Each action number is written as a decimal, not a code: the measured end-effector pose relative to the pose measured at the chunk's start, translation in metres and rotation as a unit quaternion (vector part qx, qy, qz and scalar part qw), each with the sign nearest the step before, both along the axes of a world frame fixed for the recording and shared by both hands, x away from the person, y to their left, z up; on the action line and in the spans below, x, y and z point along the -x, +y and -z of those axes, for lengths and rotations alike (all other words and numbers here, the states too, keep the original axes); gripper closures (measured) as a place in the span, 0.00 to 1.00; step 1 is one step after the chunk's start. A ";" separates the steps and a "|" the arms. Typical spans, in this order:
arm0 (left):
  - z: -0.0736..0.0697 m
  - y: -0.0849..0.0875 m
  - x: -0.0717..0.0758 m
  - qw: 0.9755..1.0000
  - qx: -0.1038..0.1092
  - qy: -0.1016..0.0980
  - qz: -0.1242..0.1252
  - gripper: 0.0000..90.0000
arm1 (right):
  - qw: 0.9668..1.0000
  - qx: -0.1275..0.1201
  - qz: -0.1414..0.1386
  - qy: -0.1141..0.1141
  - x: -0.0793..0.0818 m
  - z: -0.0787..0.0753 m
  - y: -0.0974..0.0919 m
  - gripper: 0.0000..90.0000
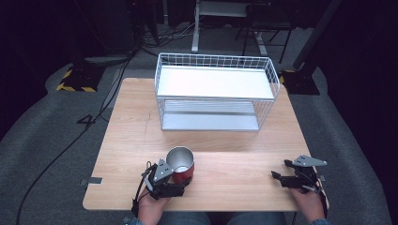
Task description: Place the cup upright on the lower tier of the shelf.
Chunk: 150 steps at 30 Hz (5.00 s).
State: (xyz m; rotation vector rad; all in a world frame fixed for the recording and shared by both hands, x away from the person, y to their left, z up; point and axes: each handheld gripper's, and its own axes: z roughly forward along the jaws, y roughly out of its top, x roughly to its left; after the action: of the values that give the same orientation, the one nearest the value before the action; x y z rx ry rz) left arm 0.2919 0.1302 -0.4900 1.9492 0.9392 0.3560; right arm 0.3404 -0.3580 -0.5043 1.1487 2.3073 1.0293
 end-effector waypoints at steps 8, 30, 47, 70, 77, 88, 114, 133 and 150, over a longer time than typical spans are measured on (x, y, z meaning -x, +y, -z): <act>-0.004 -0.001 0.003 1.000 -0.015 0.003 0.010 0.18 | 1.000 -0.002 -0.002 -0.002 0.000 0.000 0.000 0.26; -0.052 -0.004 -0.015 1.000 -0.011 0.002 0.025 0.18 | 1.000 -0.001 0.001 -0.001 0.000 0.000 0.000 0.26; -0.066 -0.025 -0.057 1.000 0.007 -0.008 0.026 0.18 | 1.000 -0.001 0.001 -0.002 0.000 0.000 0.000 0.26; -0.060 -0.063 -0.114 0.999 0.023 -0.021 -0.025 0.18 | 1.000 -0.001 0.000 -0.002 0.000 0.000 0.000 0.26; -0.053 -0.071 -0.131 0.999 0.020 -0.015 -0.046 0.18 | 1.000 -0.001 0.001 -0.001 0.000 0.000 0.000 0.26; -0.046 -0.082 -0.156 0.998 0.001 -0.011 -0.058 0.18 | 1.000 -0.001 -0.001 -0.002 -0.001 0.000 0.000 0.25; -0.028 -0.109 -0.210 0.994 -0.017 -0.031 -0.106 0.18 | 1.000 0.001 -0.007 -0.003 -0.001 0.000 0.001 0.25; -0.016 -0.126 -0.231 0.992 -0.023 -0.031 -0.122 0.18 | 1.000 0.000 -0.013 -0.003 -0.001 0.000 0.002 0.25; -0.018 -0.122 -0.229 0.993 -0.014 -0.032 -0.116 0.06 | 1.000 -0.001 -0.013 -0.003 -0.001 0.000 0.002 0.25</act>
State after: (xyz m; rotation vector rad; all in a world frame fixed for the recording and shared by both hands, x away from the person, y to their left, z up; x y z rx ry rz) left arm 0.5207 0.0086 -0.4718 1.8462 1.1275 0.5649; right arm 0.3410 -0.3563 -0.5044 1.1161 2.3234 1.0426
